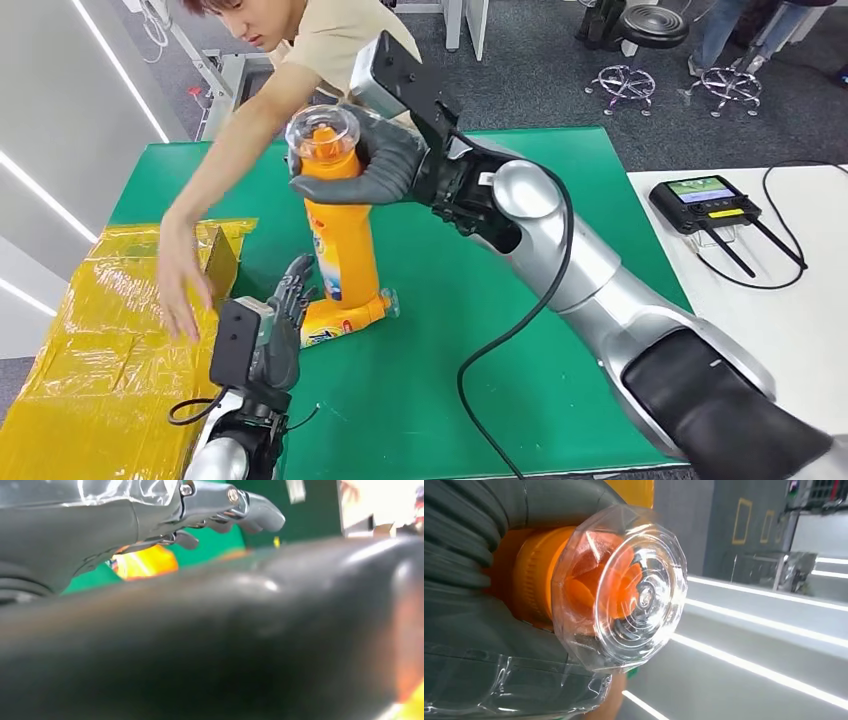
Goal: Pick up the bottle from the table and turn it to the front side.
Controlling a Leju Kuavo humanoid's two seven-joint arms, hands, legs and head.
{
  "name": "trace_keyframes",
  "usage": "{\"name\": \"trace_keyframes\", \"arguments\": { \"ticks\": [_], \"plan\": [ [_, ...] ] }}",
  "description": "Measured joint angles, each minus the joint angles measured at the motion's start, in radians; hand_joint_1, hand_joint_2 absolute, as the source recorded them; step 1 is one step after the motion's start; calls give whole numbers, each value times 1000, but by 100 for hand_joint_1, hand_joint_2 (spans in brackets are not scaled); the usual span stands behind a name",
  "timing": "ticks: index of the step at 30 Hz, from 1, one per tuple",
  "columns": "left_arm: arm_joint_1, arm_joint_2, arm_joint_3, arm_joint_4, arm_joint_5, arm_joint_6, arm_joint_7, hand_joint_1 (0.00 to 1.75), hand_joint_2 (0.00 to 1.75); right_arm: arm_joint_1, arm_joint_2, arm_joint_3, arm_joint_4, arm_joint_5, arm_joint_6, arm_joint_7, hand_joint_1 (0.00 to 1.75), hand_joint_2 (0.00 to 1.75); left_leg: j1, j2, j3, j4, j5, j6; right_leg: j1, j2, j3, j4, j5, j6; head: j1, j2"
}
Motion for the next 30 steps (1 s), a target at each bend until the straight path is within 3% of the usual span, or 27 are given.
{"name": "trace_keyframes", "arguments": {
  "ticks": [8,12,22,23,26,27,30],
  "plan": [
    [-45,-25,-55,49,-44,14,22,0,0,17,38,6,-19,-8,-15,32,175,175,0,0,0,0,0,0,0,0,0,0,1,0,0,0],
    [-57,-27,-67,56,-85,30,39,0,175,34,52,0,-23,-18,-13,34,175,175,0,0,0,0,0,0,0,0,0,0,1,0,0,0],
    [-93,-51,-76,110,-224,95,34,0,175,85,82,-35,-28,-13,-12,23,175,175,0,0,0,0,0,0,0,0,0,0,1,0,0,0],
    [-97,-54,-76,117,-231,99,30,27,175,87,85,-40,-28,-11,-13,22,175,175,0,0,0,0,0,0,0,0,0,0,1,0,0,0],
    [-112,-62,-76,136,-247,107,21,157,175,88,91,-53,-26,-2,-13,20,175,175,0,0,0,0,0,0,0,0,0,0,1,0,0,0],
    [-116,-64,-76,143,-250,107,20,174,175,89,92,-57,-25,-1,-12,18,175,175,0,0,0,0,0,0,0,0,0,0,1,0,0,0],
    [-128,-73,-76,157,-255,108,20,175,175,93,92,-69,-23,9,-7,14,175,175,0,0,0,0,0,0,0,0,0,0,1,0,0,0]
  ]
}}
